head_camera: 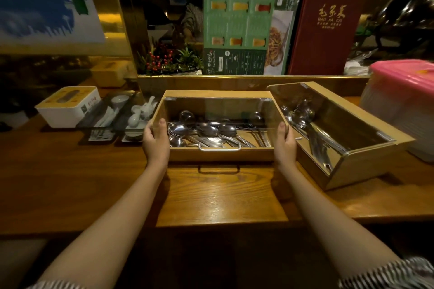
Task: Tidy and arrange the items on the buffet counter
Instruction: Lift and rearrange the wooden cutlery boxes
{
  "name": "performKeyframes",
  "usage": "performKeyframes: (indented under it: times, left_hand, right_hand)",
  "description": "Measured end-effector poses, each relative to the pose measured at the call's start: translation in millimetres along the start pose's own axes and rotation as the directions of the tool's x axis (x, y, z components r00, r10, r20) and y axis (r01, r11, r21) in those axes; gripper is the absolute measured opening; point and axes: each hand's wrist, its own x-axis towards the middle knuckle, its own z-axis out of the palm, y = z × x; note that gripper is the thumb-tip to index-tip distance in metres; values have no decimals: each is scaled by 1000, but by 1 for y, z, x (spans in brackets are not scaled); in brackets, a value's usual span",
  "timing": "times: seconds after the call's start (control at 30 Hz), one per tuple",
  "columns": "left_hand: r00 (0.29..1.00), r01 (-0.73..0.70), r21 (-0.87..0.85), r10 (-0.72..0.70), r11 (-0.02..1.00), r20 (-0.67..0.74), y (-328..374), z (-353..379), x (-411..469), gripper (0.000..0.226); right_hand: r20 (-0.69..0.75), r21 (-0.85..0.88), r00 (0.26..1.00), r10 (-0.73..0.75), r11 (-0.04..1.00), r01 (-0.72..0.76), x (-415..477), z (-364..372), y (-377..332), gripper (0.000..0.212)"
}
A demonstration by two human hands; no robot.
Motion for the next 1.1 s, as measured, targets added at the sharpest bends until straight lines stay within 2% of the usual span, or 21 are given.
performKeyframes:
  times: [0.27, 0.53, 0.87, 1.1]
  left_hand:
    - [995, 96, -47, -94, 994, 41, 17, -6, 5, 48]
    - [997, 68, -44, -66, 997, 41, 15, -10, 4, 39]
    - [999, 43, -49, -42, 998, 17, 2, -10, -7, 46]
    - [999, 18, -6, -17, 1000, 38, 2, -10, -5, 44]
  right_hand:
    - [-38, 38, 998, 44, 998, -42, -4, 7, -16, 59]
    - [-51, 49, 999, 16, 999, -14, -6, 6, -12, 52]
    - [-20, 87, 1000, 17, 996, -16, 4, 4, -7, 40]
    - [24, 46, 1000, 18, 999, -19, 6, 4, -10, 53]
